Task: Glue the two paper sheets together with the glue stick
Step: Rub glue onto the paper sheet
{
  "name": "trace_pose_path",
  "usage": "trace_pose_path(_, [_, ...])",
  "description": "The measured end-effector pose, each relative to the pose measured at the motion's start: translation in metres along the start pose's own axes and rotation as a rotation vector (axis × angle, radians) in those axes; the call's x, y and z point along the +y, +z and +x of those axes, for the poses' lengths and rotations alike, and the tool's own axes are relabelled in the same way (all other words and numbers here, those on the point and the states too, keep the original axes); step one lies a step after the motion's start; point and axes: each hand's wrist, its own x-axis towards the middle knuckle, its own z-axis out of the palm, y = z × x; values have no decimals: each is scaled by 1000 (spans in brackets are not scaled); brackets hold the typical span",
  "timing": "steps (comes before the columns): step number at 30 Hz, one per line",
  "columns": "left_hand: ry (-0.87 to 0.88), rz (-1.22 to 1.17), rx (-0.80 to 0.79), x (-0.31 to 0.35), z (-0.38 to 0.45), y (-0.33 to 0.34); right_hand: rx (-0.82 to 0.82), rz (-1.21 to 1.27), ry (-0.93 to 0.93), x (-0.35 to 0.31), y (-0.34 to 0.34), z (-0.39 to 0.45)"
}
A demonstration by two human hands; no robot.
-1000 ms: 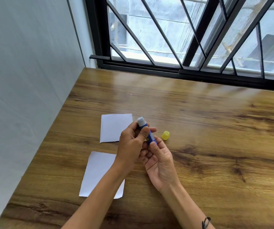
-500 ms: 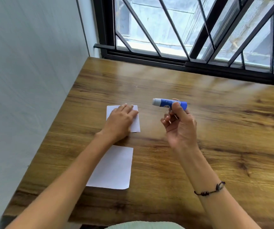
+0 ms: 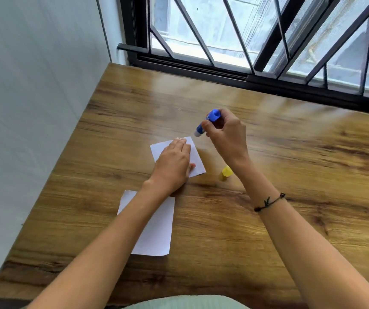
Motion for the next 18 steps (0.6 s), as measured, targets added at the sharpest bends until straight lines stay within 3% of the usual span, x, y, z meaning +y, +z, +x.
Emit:
trace_pose_path(6, [15, -78, -108, -10, 0, -16, -89, -174, -82, 5, 12, 14])
trace_pose_path(18, [-2, -136, -97, -9, -3, -14, -162, -225, -141, 5, 20, 17])
